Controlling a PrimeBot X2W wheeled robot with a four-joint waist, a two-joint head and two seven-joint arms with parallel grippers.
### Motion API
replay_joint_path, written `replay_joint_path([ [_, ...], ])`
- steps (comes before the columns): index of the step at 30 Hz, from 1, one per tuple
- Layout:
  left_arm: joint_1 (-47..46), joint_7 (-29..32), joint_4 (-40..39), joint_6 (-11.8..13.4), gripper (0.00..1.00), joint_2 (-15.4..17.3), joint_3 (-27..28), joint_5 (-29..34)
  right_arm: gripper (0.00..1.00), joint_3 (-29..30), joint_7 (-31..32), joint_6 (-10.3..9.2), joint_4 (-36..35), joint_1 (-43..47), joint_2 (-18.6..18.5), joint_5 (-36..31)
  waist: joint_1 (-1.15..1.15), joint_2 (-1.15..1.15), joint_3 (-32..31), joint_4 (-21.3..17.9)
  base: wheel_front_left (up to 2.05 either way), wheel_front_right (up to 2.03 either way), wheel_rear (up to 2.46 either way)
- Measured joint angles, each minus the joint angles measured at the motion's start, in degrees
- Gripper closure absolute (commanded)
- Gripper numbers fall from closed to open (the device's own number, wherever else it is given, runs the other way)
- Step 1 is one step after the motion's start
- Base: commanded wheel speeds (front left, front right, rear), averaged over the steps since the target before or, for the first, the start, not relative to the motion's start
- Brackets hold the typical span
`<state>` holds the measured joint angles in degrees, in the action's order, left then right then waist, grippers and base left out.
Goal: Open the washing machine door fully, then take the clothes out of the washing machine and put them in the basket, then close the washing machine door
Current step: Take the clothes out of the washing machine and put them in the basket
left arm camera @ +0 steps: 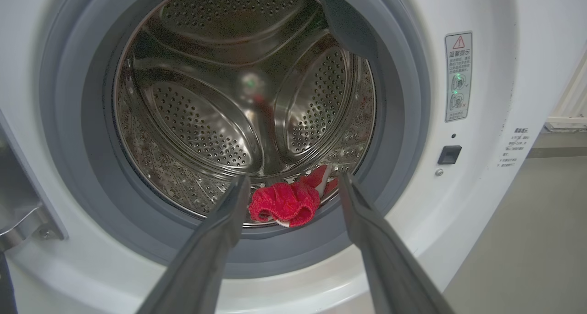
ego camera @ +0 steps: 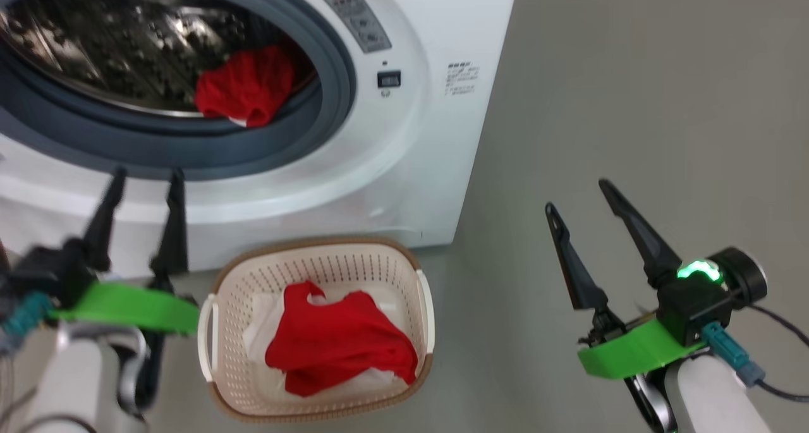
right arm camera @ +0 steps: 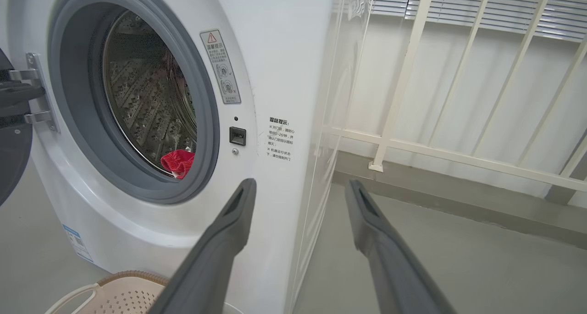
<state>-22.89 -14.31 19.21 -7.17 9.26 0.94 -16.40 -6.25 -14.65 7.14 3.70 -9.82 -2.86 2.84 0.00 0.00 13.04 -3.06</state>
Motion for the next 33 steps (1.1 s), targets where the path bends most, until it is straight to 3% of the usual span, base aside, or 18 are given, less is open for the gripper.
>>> replay_joint_path([
  [12, -18.29, -0.18, 10.77, 0.0, 0.0, 2.35, -0.67, -1.85, 0.0, -1.67, 0.0, 0.0, -0.32, -5.82, -0.09, 0.02, 0.0, 0.0, 9.88, -0.16, 0.0, 0.0, 0.0],
  [25, -37.22, -0.02, 27.61, 0.0, 0.0, 6.13, -5.56, -4.28, 0.0, -4.0, -0.01, 0.0, 1.87, -9.65, -0.15, 0.85, 0.0, 0.0, 18.49, -3.33, 0.0, 0.0, 0.0],
  [33, -47.43, 11.18, 37.85, 0.0, 0.0, 10.5, -9.21, -9.72, 0.0, -6.9, -0.01, 0.0, 4.17, -11.49, -0.18, 2.33, 0.0, 0.0, 22.05, -6.89, 0.0, 0.0, 0.0],
])
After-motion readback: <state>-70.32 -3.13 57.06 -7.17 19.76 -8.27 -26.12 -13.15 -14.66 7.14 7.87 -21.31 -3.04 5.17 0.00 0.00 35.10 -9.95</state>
